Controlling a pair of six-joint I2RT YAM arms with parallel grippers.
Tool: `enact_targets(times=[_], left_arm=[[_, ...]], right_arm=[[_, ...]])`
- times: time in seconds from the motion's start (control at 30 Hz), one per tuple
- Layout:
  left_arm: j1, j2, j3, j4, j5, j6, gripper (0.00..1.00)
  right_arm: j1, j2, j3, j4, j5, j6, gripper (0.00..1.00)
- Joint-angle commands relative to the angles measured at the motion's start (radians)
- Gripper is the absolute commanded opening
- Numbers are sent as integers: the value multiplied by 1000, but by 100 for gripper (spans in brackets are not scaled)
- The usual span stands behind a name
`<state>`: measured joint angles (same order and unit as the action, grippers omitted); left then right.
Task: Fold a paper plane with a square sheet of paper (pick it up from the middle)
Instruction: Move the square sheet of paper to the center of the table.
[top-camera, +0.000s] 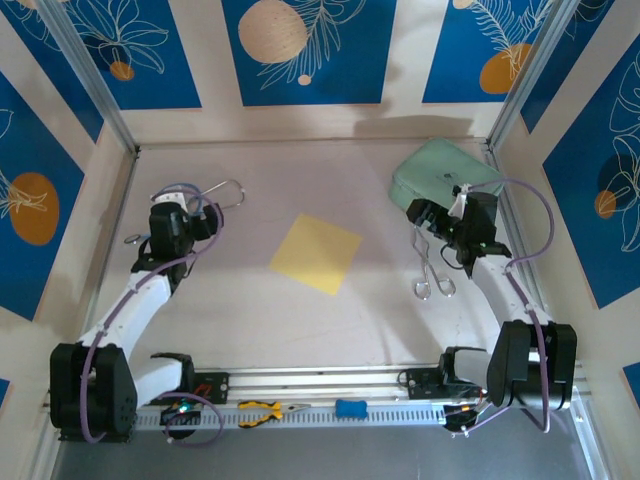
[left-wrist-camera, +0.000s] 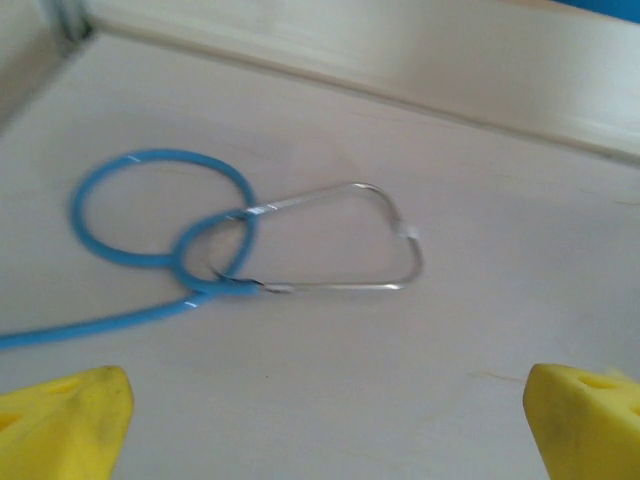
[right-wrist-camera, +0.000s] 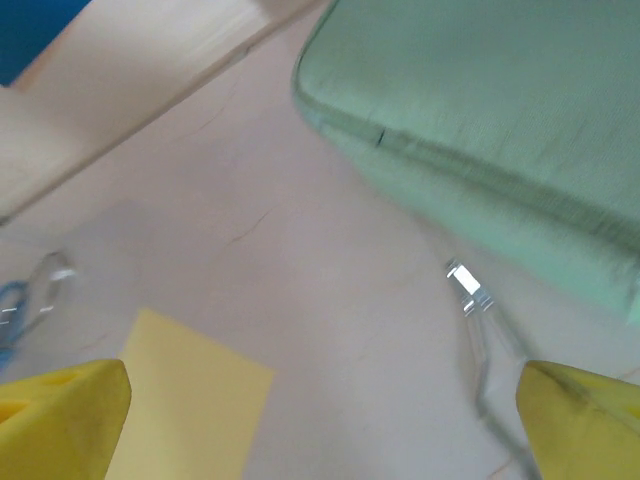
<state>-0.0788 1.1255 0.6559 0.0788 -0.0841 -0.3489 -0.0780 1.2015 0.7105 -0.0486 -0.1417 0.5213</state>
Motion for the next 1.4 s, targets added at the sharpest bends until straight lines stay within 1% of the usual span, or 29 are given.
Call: enact_targets(times=[0.0,0.07,0.1,0.17,0.27,0.37,0.43,0.53,0.7,0.9,1.03,1.17,1.37], left_arm=[[6,-16,-62,-8,331,-160,100],[1,16,-76,91,461,-243,100],[-3,48,-57,99,517,-260,100],[-31,106,1,46,572,-239,100],[-130,174,78,-70,552,-159,100],[-255,244,148,-170,486,-79,100],[-331,313,198,-198,453,-53,100],[-408,426,281,-212,433,-59,100],[-499,618,485,-293,430,-28,100],[-535,802,703,-414,418,-5,100],[-545,877,763,-433,452,-3,100],[-553,900,753,-434,434,-18,99],[-554,889,662,-412,390,-86,100]], right_arm=[[13,-22,-32,-87,-232,154,99],[39,-29,-36,-115,-245,150,99],[49,-32,-36,-134,-242,144,99],[67,-38,-42,-162,-241,133,99],[89,-49,-71,-163,-248,135,99],[107,-47,-87,-165,-260,135,99],[118,-47,-105,-151,-257,152,99],[134,-45,-125,-122,-256,174,99],[157,-24,-125,-123,-254,181,99],[161,-23,-127,-139,-245,188,99],[162,-34,-135,-145,-243,197,99],[164,-50,-149,-149,-231,199,99],[166,-48,-155,-146,-233,197,99]])
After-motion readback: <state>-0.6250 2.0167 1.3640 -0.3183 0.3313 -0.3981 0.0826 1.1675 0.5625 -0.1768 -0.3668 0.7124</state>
